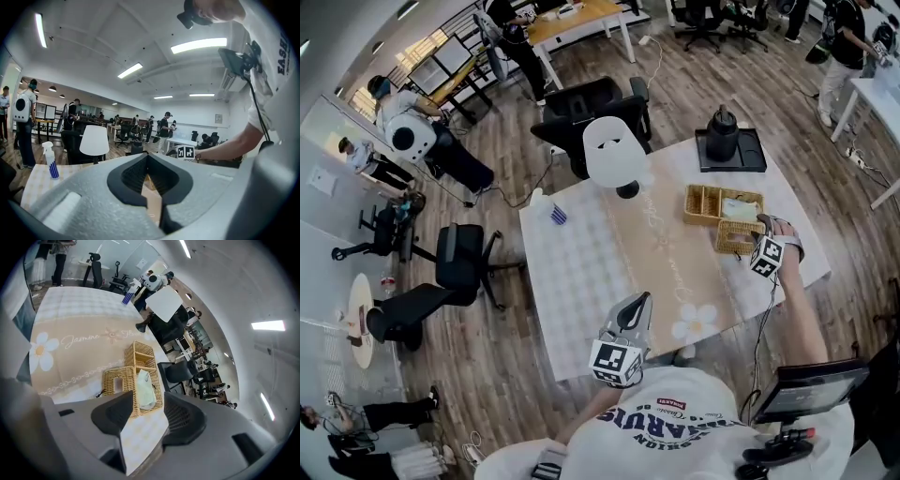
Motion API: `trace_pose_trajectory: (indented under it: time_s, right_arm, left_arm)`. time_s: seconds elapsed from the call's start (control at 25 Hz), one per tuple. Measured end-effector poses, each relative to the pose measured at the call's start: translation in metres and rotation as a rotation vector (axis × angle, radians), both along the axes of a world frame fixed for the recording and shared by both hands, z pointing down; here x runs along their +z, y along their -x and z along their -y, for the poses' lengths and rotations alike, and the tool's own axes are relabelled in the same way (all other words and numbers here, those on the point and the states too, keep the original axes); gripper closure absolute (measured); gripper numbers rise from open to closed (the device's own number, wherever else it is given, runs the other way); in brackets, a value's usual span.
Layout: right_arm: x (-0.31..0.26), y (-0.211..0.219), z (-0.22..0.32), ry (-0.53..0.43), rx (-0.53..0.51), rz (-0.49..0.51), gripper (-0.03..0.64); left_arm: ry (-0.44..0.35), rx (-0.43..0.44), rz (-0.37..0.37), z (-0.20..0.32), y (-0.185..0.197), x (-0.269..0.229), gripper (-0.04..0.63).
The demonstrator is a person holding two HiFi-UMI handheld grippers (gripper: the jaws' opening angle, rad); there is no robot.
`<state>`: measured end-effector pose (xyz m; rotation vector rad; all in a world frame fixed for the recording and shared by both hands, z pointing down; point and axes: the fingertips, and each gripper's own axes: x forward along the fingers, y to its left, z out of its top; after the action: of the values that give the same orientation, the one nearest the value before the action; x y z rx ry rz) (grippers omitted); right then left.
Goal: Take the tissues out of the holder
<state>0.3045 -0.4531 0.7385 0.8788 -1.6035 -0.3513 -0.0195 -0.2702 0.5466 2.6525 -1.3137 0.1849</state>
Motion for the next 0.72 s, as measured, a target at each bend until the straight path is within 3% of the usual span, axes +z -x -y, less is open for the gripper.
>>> trace_pose_trajectory:
  time_s: [0.72]
  right_arm:
    - [0.069, -0.03, 0.079, 0.2, 0.011, -0.192, 0.347]
  left_arm:
    - [0.035, -0.122, 0.003, 0.014, 0.025, 0.007, 0.592]
